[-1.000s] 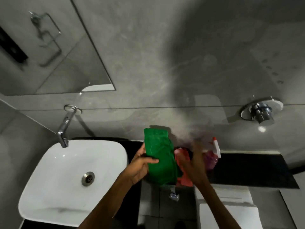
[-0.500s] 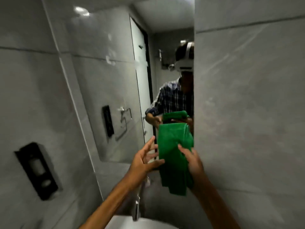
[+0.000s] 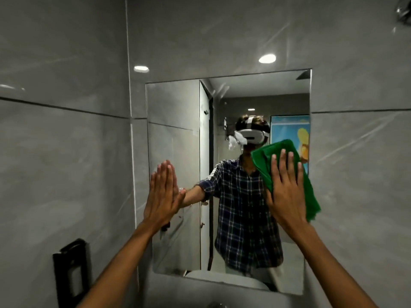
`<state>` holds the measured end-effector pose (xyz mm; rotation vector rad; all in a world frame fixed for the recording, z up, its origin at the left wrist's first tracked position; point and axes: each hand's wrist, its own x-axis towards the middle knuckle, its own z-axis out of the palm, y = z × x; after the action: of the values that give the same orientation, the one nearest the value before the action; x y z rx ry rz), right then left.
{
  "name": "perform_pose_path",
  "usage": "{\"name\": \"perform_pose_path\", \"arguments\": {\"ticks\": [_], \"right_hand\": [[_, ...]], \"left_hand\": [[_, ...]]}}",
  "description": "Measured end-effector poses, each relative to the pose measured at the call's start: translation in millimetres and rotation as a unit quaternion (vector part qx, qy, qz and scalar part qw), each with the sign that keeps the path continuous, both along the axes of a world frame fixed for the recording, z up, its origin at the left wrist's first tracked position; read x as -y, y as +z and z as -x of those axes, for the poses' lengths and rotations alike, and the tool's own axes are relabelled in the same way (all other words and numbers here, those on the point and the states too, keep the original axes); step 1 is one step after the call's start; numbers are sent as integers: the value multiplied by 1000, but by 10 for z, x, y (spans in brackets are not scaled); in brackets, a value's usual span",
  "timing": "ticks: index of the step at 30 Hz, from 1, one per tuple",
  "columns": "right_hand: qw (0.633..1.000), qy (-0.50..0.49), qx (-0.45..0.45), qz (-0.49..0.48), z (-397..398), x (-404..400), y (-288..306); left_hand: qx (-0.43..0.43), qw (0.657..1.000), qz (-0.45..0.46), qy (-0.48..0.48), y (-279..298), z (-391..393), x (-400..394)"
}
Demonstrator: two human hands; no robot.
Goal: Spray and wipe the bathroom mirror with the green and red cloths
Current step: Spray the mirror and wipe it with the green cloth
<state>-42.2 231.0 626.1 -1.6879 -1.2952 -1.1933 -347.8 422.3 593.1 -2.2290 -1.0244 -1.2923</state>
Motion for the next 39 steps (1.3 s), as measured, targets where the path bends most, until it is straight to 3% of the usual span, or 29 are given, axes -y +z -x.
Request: {"name": "perform_pose_path", "arguments": {"ticks": [2, 4, 7, 9, 12, 14, 17, 19, 22, 25, 29, 32, 35, 39], "right_hand": [[999, -27, -5, -25, -43, -107, -38], [992, -45, -80, -88, 109, -247, -25], [953, -55, -232, -188, 696, -671, 175], [946, -39, -252, -200, 1175, -947, 363], [974, 11, -145, -172, 1769, -1360, 488], [993, 67, -17, -97, 1983, -1525, 429], [978, 105, 178, 18, 1817, -1522, 313], [970, 83, 226, 40, 1517, -1388, 261], [989, 34, 143, -21, 967, -1056, 319], [989, -36, -29, -141, 485, -719, 587], [916, -80, -274, -283, 491, -675, 1198], [882, -71, -345, -315, 941, -861, 1572], [922, -46, -262, -282, 1491, -1136, 1661], [989, 78, -29, -120, 2012, -1497, 1493]], "left_hand": [[-9, 1000, -16, 15, -23, -37, -175], [-9, 999, -32, 18, -46, -62, -284], [-5, 998, -61, 13, -81, -65, -414], [4, 997, -78, 6, -102, -71, -450], [18, 994, -108, -2, -100, -79, -480], [29, 993, -114, -24, -112, -56, -487], [28, 991, -131, -29, -110, -46, -478], [24, 992, -122, -3, -100, -53, -446], [18, 994, -111, 16, -70, -61, -409], [12, 994, -106, 20, -70, -57, -399], [16, 995, -100, 18, -93, -71, -417], [14, 994, -102, 23, -82, -65, -427], [14, 994, -104, 17, -91, -63, -421], [12, 995, -99, 20, -75, -63, -365]]}}
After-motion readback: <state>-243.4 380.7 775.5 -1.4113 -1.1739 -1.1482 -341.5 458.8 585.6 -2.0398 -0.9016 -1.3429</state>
